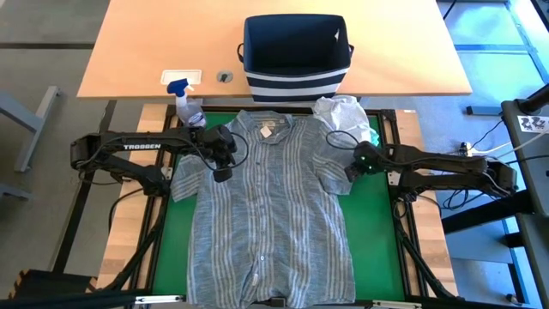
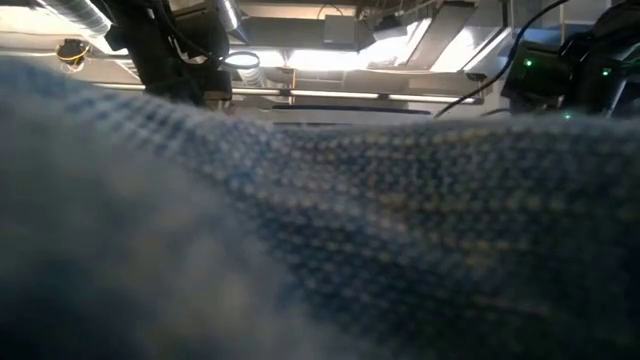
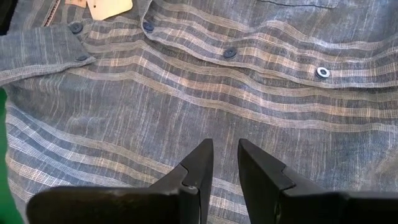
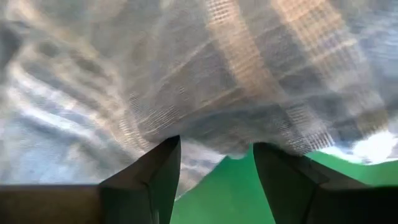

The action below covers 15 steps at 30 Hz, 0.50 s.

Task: Fold laundry
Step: Fold the blue polo shirt

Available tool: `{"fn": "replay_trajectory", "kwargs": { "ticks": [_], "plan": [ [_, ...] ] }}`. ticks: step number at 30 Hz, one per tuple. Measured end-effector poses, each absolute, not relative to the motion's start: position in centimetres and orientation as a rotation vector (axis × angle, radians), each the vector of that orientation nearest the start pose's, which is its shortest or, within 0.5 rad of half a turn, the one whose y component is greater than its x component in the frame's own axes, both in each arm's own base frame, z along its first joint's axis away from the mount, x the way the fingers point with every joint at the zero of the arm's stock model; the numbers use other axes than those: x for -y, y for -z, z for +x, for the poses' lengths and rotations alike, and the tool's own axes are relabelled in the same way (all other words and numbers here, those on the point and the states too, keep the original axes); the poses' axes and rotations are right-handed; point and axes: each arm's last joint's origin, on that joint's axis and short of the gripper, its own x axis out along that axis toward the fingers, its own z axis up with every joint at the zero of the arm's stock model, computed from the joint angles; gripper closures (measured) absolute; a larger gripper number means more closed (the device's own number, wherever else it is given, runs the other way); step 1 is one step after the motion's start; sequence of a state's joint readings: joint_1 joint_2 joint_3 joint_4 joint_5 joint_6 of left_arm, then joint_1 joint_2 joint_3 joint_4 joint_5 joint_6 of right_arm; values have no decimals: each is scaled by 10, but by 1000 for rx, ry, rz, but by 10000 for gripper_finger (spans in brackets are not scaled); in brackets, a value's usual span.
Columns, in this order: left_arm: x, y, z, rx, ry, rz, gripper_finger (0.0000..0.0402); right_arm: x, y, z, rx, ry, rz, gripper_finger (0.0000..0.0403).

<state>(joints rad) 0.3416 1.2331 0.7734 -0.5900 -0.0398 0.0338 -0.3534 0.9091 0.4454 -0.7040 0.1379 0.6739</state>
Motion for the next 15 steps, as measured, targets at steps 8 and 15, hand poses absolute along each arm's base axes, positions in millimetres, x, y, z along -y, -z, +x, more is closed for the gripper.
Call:
{"fn": "replay_trajectory", "kwargs": {
  "ticks": [8,15],
  "plan": [
    [-77,-214,213,-1049,-329,-132,331,55,-165,134,-987,841,689,232],
    [-77,-214,213,-1051,-330,-132,331,52,-175,133,-1019,783,737,376]
  ]
}}
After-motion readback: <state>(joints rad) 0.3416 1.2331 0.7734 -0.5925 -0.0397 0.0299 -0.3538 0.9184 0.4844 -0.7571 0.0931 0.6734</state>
